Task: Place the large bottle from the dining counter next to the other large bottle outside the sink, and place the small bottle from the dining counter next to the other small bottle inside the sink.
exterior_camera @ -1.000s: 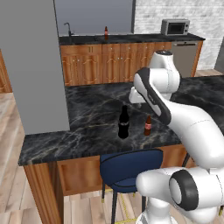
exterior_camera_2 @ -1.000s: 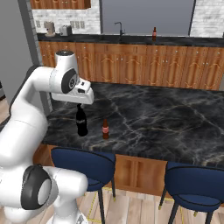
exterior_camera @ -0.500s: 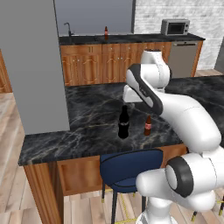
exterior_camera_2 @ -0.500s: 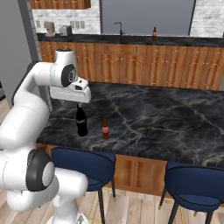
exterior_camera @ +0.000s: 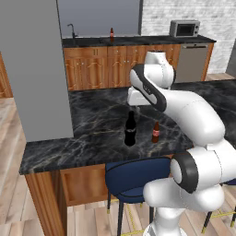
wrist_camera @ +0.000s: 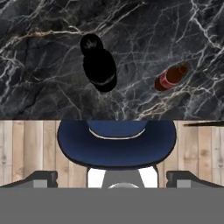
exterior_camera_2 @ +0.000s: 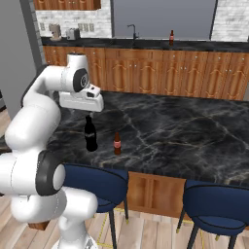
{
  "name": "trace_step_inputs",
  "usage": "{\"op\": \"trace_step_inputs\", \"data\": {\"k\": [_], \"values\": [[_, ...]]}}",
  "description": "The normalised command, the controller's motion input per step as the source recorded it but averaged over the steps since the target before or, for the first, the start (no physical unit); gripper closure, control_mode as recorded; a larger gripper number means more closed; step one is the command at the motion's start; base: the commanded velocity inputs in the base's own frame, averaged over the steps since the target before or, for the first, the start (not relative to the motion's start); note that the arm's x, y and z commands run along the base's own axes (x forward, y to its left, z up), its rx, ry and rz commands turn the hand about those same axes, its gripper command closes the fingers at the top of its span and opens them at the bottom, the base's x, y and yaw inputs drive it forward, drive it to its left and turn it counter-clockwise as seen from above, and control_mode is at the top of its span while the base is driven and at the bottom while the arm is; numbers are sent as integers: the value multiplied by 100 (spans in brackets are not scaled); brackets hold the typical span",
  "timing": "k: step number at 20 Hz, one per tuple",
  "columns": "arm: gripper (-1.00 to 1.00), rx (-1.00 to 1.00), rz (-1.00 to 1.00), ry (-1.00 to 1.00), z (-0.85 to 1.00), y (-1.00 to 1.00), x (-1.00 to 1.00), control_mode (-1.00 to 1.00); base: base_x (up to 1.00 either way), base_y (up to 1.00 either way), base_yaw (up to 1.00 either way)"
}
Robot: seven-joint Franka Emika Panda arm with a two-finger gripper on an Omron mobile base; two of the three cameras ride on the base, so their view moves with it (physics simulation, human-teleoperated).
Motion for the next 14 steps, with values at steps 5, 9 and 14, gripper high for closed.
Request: {"op": "trace_step_inputs", "data": {"k": [5, 9, 14], "values": [[-100, 0, 0, 0, -8, 0, 28, -100, 0, 0, 0], [-100, 0, 0, 0, 0, 6, 9, -100, 0, 0, 0], [-100, 0, 0, 0, -5, 16, 8, -100, 0, 0, 0]]}}
